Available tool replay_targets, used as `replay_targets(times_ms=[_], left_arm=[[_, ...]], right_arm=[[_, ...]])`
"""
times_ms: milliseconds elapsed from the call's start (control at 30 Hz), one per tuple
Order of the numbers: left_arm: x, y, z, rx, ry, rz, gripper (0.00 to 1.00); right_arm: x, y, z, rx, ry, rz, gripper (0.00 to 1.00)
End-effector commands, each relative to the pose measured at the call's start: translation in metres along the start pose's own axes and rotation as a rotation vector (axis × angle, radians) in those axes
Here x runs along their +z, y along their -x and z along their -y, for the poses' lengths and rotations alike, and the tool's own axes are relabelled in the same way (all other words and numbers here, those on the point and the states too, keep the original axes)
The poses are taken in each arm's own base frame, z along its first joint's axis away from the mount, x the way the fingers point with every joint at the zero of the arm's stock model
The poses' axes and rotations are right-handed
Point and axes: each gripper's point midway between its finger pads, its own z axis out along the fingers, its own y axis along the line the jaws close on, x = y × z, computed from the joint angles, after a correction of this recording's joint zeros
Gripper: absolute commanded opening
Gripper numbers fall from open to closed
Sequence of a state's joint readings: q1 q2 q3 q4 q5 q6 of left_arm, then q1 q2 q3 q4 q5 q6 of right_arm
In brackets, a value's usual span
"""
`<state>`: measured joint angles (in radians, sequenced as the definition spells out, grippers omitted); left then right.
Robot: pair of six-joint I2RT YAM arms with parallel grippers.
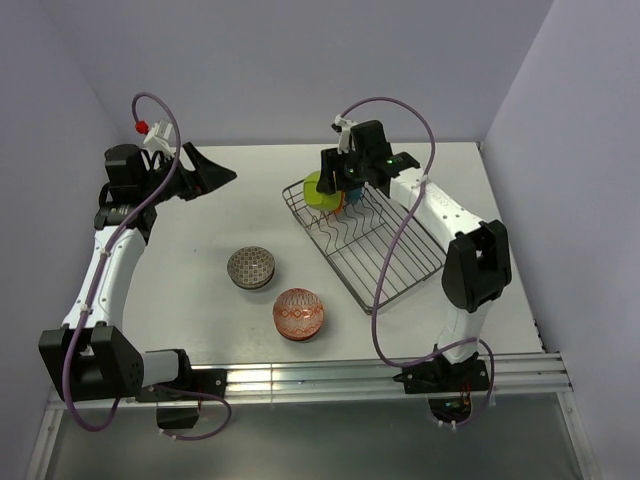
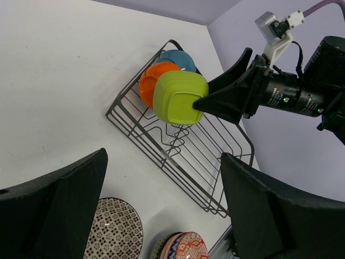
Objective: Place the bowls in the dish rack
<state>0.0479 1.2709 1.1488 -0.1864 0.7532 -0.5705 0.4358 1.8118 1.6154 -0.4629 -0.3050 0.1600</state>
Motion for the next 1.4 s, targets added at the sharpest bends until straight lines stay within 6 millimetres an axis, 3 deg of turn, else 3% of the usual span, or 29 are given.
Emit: replay_targets(times_ms=[0,133,667,933,1367], left_arm=[[-0.002,0.009,0.008,0.023,-0.02,0.038,0.91],[-0.001,0.008,0.006,0.02,-0.015,0.035,0.91],[-0.001,0.001,0.0,0.028,0.005,0.018,0.91],[0.001,-0.001,-0.004,0.016,0.01,0.003,0.91],[0.003,-0.003,-0.01,0.013,0.023,-0.006,0.91]], right_arm=[[-0.001,0.028,0.004,-0.01,-0.041,0.091,0.2],[0.003,0.026,0.008,-0.003,-0.101,0.094,0.16],[0.015,0.03,-0.006,-0.032,-0.146,0.105,0.16],[0.028,0.015,-0.002,-0.019,-0.168,0.068,0.17],[0.036,0.014,-0.005,-0.034,-0.201,0.067,0.19]])
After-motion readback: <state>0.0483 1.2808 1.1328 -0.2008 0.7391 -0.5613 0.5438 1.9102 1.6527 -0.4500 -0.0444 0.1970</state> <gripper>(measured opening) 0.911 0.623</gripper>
